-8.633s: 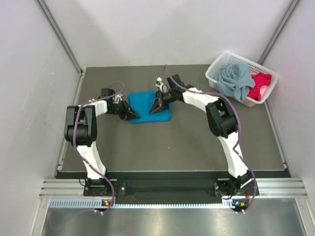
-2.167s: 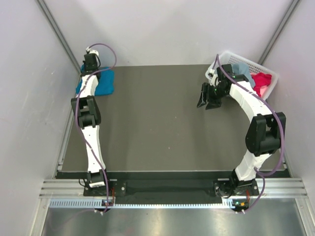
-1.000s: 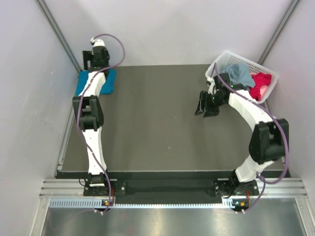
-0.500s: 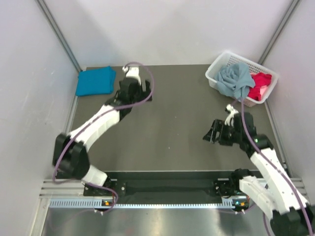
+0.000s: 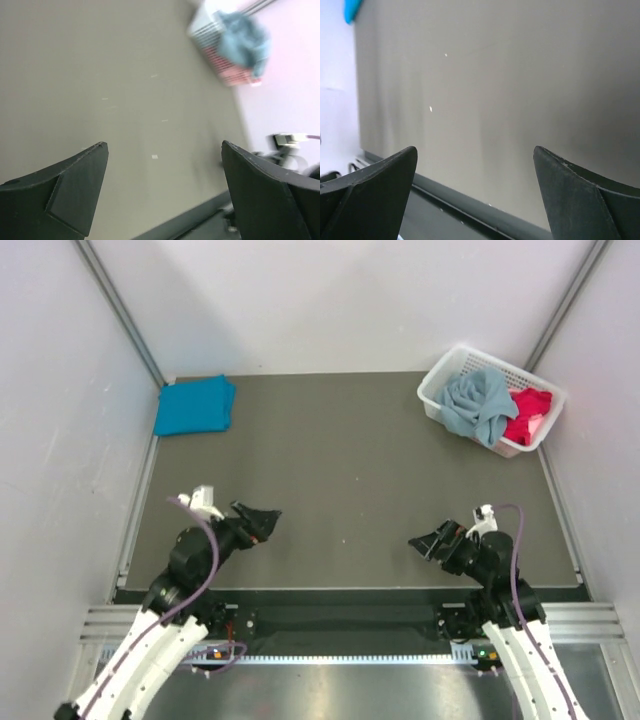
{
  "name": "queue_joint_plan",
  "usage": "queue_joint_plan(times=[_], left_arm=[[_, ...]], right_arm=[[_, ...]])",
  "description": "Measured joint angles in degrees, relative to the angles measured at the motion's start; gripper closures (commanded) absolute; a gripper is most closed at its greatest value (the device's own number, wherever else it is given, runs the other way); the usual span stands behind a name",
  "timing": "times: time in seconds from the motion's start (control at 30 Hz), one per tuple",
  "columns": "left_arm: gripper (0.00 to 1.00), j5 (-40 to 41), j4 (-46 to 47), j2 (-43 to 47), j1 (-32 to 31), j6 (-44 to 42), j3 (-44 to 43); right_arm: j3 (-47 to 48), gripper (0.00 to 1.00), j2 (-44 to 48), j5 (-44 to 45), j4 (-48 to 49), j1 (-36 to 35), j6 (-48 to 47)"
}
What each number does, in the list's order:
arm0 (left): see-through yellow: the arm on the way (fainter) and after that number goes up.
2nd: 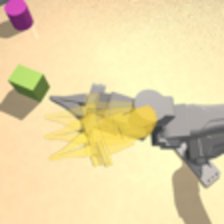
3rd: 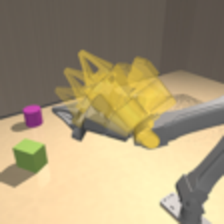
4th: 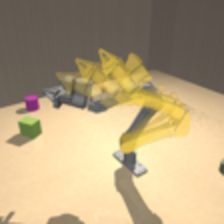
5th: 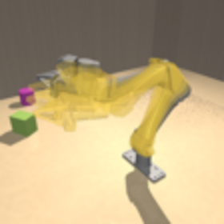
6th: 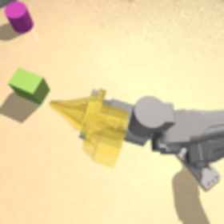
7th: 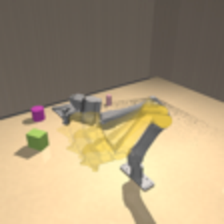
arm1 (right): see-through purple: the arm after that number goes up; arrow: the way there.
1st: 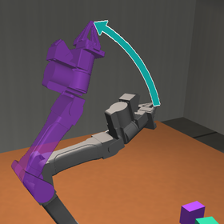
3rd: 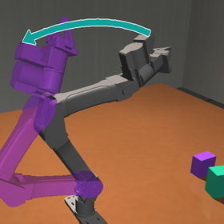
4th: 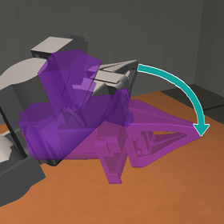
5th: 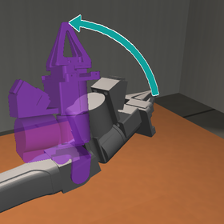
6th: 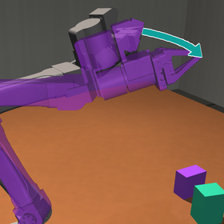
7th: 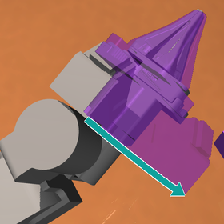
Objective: Fold and stack the t-shirts
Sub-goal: Neatly place the folded tshirt to the corner
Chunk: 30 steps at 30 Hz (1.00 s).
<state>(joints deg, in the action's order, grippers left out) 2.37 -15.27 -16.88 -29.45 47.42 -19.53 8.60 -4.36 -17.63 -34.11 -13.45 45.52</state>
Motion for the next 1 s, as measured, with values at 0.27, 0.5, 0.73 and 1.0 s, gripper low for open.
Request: queue_joint_plan(times=[0.27, 0.5, 0.73, 1.0], left_arm=[[0.01, -7.2, -6.0, 13.4, 0.0, 7.4, 6.0], [0.01, -13.3, -4.6, 14.9, 0.0, 13.2, 14.4], [0.01, -16.8, 1.0, 15.3, 0.0, 17.7, 16.7], [0.01, -19.1, 6.8, 15.3, 0.0, 20.5, 16.7]], right_arm=[[-3.1, 0.00, 3.9, 0.4, 0.7, 0.0, 6.2], [-3.4, 0.00, 3.9, -0.7, 1.6, 0.0, 6.2], [-3.5, 0.00, 3.9, -1.5, 2.0, 0.0, 6.1], [-3.8, 0.00, 3.9, -1.8, 3.2, 0.0, 6.4]])
